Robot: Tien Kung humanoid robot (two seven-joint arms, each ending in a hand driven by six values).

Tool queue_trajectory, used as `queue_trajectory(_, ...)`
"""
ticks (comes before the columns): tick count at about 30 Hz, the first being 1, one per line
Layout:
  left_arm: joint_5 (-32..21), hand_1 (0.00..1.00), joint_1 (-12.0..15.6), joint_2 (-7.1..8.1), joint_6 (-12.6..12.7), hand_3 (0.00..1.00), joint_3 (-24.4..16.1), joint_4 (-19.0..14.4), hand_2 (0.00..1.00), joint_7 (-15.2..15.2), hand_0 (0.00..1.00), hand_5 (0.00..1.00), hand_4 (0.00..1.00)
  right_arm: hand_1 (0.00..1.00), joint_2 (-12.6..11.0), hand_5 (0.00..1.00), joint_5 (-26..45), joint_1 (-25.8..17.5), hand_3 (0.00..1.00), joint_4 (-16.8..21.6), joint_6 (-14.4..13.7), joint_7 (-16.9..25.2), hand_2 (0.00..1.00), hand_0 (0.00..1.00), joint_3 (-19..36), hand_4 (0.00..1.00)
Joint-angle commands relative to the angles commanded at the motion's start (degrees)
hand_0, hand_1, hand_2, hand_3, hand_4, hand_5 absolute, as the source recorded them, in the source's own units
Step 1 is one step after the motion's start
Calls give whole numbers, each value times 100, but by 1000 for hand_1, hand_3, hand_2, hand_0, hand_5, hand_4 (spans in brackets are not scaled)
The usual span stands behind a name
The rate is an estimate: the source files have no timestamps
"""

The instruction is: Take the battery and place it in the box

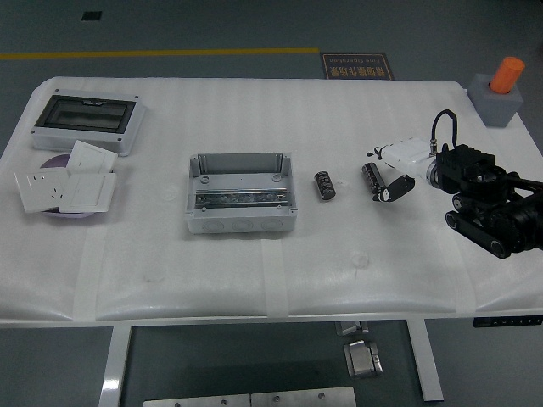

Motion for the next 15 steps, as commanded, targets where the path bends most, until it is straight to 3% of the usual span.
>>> queue_trajectory(4, -4, 627, -4, -3, -3, 480, -2, 0, 404, -4, 601, 300, 519, 703, 14, 412, 6, -13, 892, 5, 8, 12, 814, 754, 28, 787)
queue_trajectory(5, -9, 627, -7, -4, -5, 480, 2, 0, 403, -7, 601, 308, 517, 695, 16, 370, 5, -20, 876, 5, 8, 18, 809, 748, 36, 693)
queue_trajectory(15, -152, 627, -42, -9, -14, 478, 139, 0, 402, -81, 601, 322, 520, 690, 12, 362, -131, -148, 849, -46, 54, 115, 801, 741, 136, 641)
